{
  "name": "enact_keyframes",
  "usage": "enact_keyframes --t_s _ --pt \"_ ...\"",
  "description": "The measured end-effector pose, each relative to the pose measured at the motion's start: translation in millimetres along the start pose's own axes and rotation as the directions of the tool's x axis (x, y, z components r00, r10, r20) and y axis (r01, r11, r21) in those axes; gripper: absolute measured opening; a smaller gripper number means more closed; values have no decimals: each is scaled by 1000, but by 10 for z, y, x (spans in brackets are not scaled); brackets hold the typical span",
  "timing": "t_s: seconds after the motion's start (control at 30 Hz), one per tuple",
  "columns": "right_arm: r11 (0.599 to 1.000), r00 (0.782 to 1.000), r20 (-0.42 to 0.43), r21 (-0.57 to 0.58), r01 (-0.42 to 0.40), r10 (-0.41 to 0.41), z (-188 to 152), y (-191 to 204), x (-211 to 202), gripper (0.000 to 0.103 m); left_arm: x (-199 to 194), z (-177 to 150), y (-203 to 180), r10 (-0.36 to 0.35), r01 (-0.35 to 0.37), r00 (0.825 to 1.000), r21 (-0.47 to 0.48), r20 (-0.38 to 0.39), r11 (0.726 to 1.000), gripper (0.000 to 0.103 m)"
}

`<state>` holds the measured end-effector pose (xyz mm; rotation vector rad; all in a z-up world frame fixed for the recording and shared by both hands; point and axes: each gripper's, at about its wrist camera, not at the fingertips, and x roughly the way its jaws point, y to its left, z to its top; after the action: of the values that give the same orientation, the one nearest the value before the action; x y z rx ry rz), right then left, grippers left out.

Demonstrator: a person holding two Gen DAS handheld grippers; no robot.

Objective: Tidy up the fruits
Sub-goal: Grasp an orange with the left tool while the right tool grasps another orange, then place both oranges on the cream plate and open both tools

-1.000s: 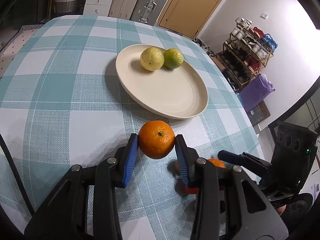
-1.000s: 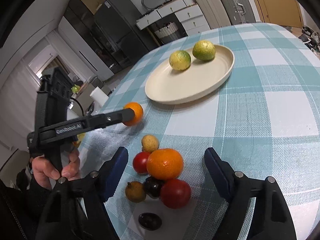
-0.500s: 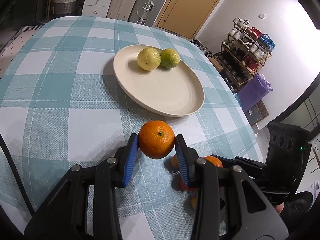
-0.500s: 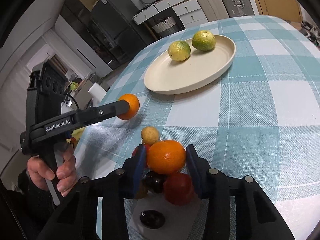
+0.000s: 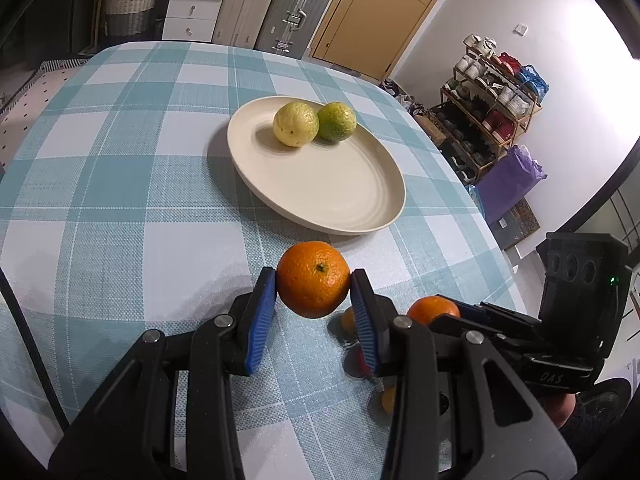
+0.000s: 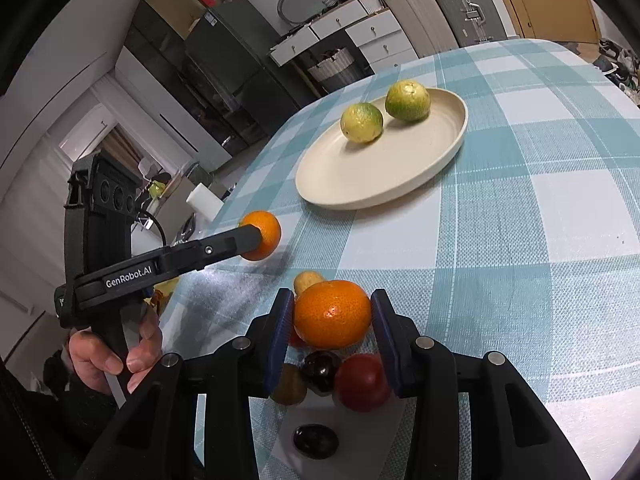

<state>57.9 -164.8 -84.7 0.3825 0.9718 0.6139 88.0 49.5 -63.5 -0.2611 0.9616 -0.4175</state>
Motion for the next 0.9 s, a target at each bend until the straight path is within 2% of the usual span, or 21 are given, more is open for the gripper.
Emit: enact_keyframes --t_s 0.43,0.9 --pt "999 998 46 -26 -36 37 233 70 -80 41 -17 151 -12 -6 6 1000 13 14 1000 35" --pt "997 997 79 -74 -6 12 799 104 28 41 159 670 111 24 -23 999 -22 49 999 35"
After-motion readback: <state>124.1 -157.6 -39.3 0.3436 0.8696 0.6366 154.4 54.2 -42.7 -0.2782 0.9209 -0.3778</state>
